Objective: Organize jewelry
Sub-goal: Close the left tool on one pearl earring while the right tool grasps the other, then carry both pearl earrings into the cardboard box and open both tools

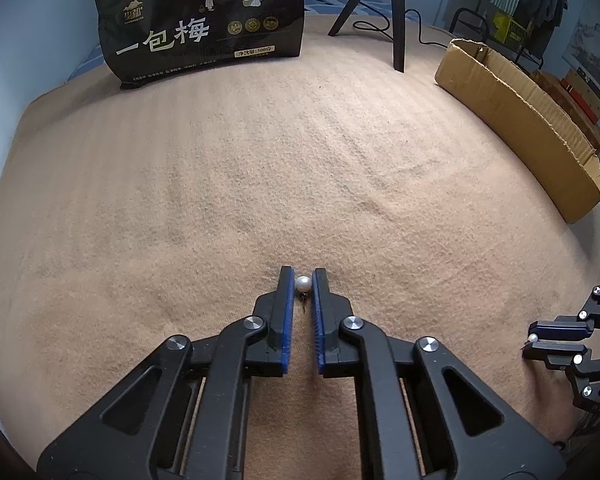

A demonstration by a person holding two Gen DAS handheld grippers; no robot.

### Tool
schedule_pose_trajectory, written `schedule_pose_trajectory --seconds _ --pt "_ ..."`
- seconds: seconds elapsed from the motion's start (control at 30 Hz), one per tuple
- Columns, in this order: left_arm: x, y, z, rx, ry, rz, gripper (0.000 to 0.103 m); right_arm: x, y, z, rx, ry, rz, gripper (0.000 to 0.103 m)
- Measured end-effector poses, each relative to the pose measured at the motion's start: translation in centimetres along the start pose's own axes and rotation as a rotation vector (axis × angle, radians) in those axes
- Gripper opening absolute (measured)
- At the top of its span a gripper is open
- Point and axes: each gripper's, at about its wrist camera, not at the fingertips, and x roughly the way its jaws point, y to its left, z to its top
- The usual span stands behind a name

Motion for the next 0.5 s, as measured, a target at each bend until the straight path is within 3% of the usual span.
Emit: schedule_pose_trajectory --seconds 0.5 --pt "-3.1 -1.2 0.2 0.014 -0.062 0.01 0.007 -3.0 0.2 0.5 0.011 -0.08 -0.017 0.009"
